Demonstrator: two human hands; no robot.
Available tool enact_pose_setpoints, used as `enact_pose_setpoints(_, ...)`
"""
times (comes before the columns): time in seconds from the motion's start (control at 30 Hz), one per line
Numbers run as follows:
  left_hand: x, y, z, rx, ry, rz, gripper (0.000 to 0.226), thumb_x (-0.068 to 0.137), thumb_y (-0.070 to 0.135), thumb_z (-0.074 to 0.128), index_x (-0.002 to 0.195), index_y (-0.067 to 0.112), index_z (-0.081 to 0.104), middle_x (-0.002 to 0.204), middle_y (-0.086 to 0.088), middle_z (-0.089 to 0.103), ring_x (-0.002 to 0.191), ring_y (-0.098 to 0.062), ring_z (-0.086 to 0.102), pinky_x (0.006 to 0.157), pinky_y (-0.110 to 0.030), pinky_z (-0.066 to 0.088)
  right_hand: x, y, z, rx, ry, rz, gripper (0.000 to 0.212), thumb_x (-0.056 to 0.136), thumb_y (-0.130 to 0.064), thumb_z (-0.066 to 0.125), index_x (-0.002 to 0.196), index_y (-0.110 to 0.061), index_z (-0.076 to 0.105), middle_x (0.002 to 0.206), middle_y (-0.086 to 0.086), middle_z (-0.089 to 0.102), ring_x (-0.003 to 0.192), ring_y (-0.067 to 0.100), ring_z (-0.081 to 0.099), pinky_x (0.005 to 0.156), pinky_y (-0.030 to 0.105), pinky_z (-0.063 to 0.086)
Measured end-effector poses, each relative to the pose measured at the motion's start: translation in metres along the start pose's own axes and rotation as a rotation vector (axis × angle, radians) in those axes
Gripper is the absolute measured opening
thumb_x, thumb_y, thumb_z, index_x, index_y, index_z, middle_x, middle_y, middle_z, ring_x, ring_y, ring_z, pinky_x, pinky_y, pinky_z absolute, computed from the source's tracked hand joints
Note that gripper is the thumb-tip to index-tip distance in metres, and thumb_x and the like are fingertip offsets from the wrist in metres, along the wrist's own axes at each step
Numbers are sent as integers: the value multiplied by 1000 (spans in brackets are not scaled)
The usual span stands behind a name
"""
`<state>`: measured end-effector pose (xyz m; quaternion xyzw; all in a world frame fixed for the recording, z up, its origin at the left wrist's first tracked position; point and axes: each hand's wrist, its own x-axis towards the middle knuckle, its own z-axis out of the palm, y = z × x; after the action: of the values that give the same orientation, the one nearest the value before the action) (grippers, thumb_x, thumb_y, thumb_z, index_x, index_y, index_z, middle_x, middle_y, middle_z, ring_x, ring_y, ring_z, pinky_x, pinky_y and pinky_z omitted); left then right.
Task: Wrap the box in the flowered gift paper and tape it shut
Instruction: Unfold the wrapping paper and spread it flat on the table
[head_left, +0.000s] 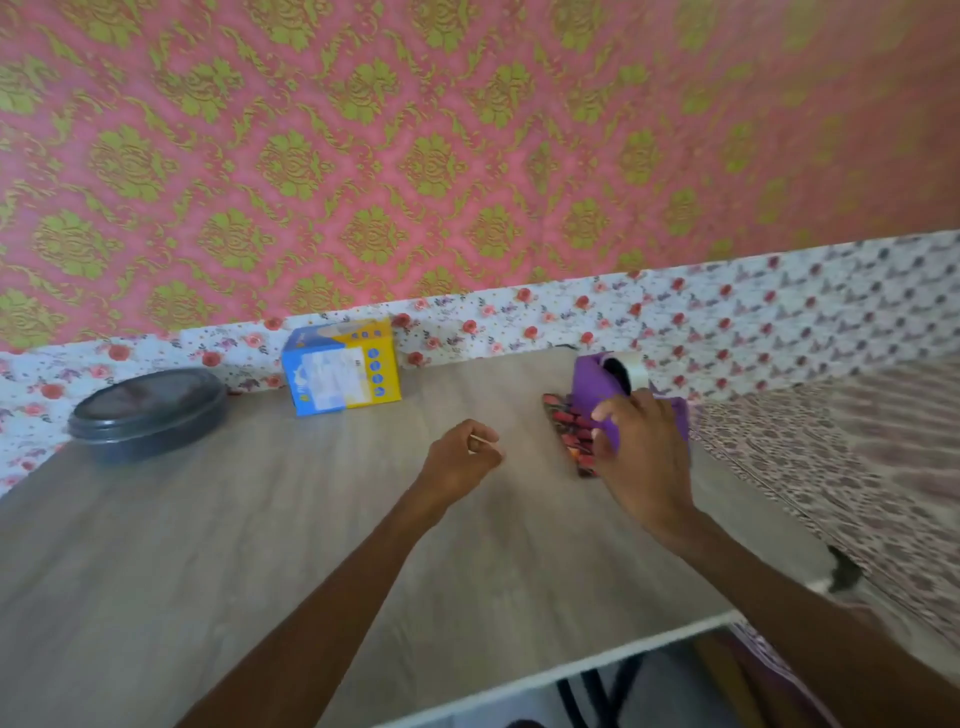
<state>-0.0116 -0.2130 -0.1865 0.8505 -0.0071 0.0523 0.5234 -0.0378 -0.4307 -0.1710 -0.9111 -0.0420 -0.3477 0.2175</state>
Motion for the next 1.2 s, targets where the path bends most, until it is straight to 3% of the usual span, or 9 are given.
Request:
enact_pose_setpoints(0.23,7,34,73,8,-109,-127,41,84,24,71,120,19,51,105,-4,60,94,-17,58,70,-24,44,2,64,-2,7,-126,331,88,74,-48,78,140,-16,30,132,18,45,116,40,51,87,50,52)
enact_pose_setpoints(0.47,12,71,125,-136,-24,-181,12,80,9,70,71,17,66,88,-9,70,90,-26,68,84,-37,57,15,84,-5,38,-165,277,86,72,-56,75,142,-25,37,107,9,70,99,32,67,84,42,53)
enact_pose_setpoints(0.6,14,83,128,-263,106,-369,13,82,6,68,94,3,64,94,-13,68,76,-27,68,41,-27,53,19,87,-7,80,-163,308,85,66,-57,78,137,-25,43,106,7,70,101,33,66,86,41,51)
enact_pose_setpoints(0.73,37,74,129,-371,71,-465,71,70,1,74,131,4,37,99,-17,66,82,-24,69,41,-23,49,22,88,-14,41,-148,315,86,62,-60,79,131,-19,48,102,8,71,98,32,67,83,38,51)
enact_pose_setpoints(0.83,13,95,120,-340,-10,-482,7,92,-4,54,94,2,50,69,-8,60,51,-10,59,31,-14,38,18,89,-21,41,-126,302,83,62,-61,80,126,-17,50,100,8,71,95,30,68,82,37,51)
enact_pose_setpoints(0.9,6,97,112,-279,25,-413,7,98,8,51,95,4,46,73,-8,61,47,-10,60,38,-19,47,15,91,-24,30,-115,280,82,63,-60,80,126,-17,50,100,8,71,94,29,68,83,36,50)
enact_pose_setpoints(1.0,7,86,90,-108,136,-230,19,95,12,56,108,11,43,92,-5,60,81,-23,65,66,-41,61,10,94,-32,40,-93,286,82,64,-58,81,128,-17,49,100,7,71,94,28,68,83,35,50)
enact_pose_setpoints(1.1,-3,78,63,-163,161,-184,16,91,-2,54,85,10,63,93,-9,65,73,-19,67,58,-35,61,4,93,-40,58,-95,294,83,65,-55,83,129,-15,49,104,9,71,96,30,67,87,37,49)
enact_pose_setpoints(1.2,-13,71,42,-146,211,-99,18,89,-5,56,96,7,68,90,-5,64,65,-13,66,48,-25,57,-3,93,-43,68,-99,288,85,64,-54,84,129,-12,49,106,10,70,97,31,67,89,38,50)
